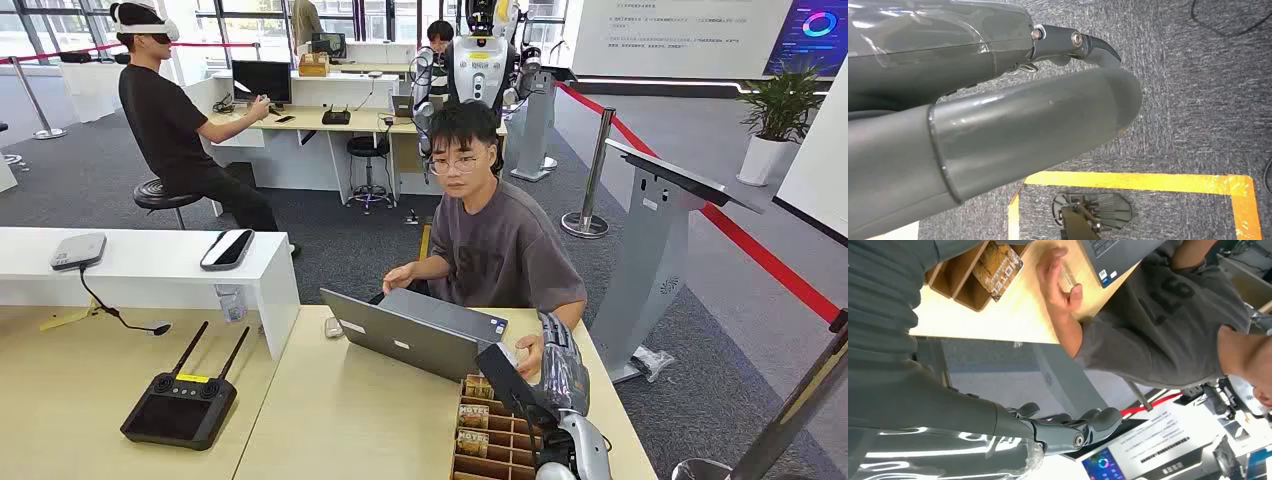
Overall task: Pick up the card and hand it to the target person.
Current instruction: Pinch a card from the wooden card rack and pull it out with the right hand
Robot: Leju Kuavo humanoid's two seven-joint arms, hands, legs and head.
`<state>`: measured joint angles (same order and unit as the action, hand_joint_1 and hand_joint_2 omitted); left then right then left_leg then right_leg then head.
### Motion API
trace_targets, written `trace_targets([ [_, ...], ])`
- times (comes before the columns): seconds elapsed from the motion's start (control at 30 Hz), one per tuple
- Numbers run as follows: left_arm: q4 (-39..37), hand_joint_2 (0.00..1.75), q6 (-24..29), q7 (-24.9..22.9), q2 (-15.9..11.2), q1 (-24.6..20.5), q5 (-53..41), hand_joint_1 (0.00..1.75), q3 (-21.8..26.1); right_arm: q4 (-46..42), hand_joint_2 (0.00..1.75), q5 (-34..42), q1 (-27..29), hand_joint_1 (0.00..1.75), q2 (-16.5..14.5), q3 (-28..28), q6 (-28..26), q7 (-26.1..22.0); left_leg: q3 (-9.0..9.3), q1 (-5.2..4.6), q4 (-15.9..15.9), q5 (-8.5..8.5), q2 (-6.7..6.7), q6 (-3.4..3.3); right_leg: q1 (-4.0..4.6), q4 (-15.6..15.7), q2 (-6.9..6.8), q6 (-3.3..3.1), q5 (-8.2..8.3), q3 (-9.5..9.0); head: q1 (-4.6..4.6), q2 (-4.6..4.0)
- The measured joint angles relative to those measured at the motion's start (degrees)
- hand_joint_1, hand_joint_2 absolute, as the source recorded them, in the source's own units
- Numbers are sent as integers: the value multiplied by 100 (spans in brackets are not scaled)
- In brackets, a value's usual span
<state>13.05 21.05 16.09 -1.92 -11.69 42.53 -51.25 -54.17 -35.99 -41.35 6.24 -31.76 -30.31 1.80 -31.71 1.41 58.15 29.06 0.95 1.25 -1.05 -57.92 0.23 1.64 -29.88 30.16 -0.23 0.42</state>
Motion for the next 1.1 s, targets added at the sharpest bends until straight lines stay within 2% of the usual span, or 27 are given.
trace_targets([
  [0.07, 0, 0, 0, -8, -1, -4, -4, 0, -1, 21, 175, -52, -34, 0, 10, -36, 143, 67, 0, 0, 0, 0, 0, 0, 0, 0, 0, 0, 0, 0, -2, 0],
  [0.3, 0, 0, 0, -59, -21, -23, -9, 0, -19, 143, 175, -420, -317, 0, 96, -329, 1154, 657, 0, 0, 0, 0, 0, 0, 0, 0, 0, 0, 0, 1, -2, 0],
  [0.53, 0, 0, 8, -93, -31, -23, -7, 0, -25, 172, 175, -649, -522, 0, 219, -590, 1858, 1136, -1, 0, 0, 0, 0, 0, 0, 0, 0, 0, 0, 1, -3, 0],
  [0.83, 0, 0, 41, -101, -33, -15, 6, 0, -24, 172, 175, -882, -665, 0, 387, -777, 2125, 1560, -1, 0, 0, 0, 0, 0, 0, 0, 0, 0, 0, 1, -4, 0],
  [1.1, 0, 0, 46, -108, -33, -12, 7, 0, -24, 171, 175, -916, -689, 12, 486, -888, 2174, 1649, -1, 0, 0, 0, 0, 0, 0, 0, 0, 0, 0, 1, -5, 0],
])
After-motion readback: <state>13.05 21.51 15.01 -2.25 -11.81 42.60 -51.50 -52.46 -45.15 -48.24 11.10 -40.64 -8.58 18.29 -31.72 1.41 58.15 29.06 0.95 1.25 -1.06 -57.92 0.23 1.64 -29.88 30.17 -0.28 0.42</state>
